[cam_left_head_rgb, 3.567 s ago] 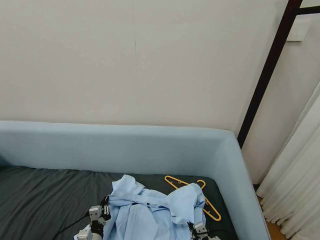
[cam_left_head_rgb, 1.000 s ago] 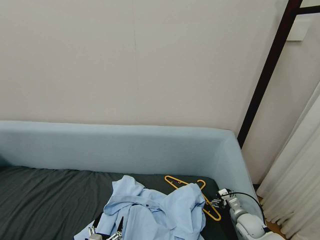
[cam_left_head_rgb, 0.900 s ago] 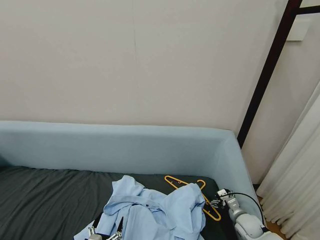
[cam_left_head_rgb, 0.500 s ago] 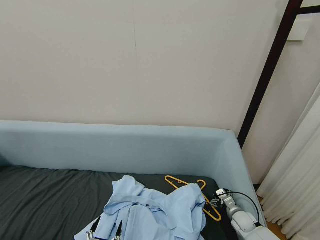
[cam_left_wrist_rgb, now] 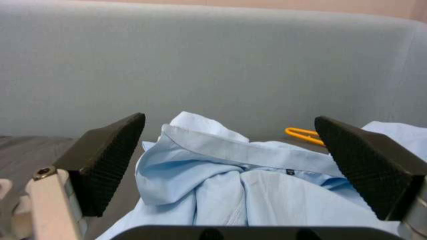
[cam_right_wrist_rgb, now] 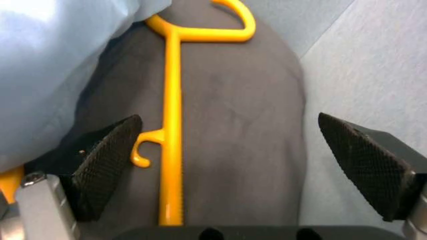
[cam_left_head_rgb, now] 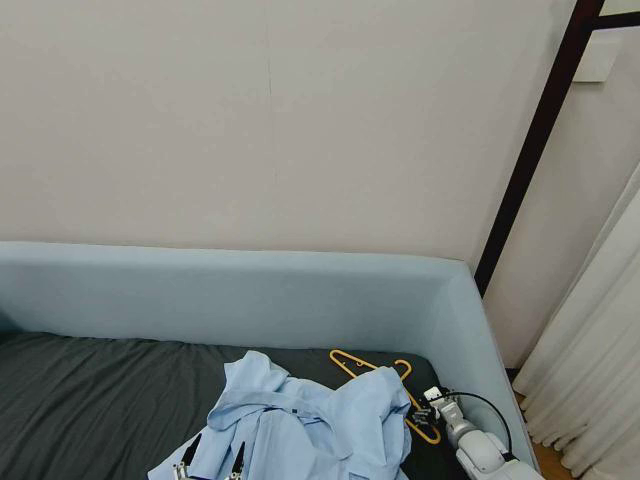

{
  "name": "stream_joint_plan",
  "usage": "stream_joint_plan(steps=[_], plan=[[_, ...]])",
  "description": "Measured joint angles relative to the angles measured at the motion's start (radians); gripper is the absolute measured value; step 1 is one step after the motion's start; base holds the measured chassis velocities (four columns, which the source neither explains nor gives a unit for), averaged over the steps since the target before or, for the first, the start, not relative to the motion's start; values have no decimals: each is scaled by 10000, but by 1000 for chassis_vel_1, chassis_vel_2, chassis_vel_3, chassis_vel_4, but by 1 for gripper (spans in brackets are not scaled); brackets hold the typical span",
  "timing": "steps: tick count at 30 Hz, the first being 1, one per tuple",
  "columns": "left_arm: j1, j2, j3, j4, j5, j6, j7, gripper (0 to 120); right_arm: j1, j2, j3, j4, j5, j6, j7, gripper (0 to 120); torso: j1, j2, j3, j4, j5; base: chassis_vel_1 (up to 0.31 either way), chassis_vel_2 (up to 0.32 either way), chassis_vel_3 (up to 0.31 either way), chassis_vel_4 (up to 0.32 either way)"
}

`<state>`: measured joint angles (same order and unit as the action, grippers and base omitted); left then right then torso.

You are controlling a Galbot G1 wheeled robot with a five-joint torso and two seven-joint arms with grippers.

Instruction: Pick up the clothes from the sofa and hang them on the clothes hanger.

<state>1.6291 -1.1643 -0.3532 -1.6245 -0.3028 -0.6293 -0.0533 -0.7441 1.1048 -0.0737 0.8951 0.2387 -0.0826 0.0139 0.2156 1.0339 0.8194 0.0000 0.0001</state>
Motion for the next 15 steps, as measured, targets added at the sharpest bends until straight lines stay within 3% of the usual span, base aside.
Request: stream_joint_plan(steps=[5,9,15], plan=[[23,-5,-18,2,-14,-36,-6,100,42,53,-34,61,723,-495,-118,96,0,0,0,-1,0,0,0,0,0],[27,-41,-25,28,-14,-66,-7,100,48,72,-17,216,2005,-1103,-554,79,0,1,-1,-2,-2,0,0,0,0],[9,-66,-25,45,-18,-70,-7,100,63,57,-47,318,2516,-1297,-823,59,-1,0,-1,-2,1,0,0,0,0]])
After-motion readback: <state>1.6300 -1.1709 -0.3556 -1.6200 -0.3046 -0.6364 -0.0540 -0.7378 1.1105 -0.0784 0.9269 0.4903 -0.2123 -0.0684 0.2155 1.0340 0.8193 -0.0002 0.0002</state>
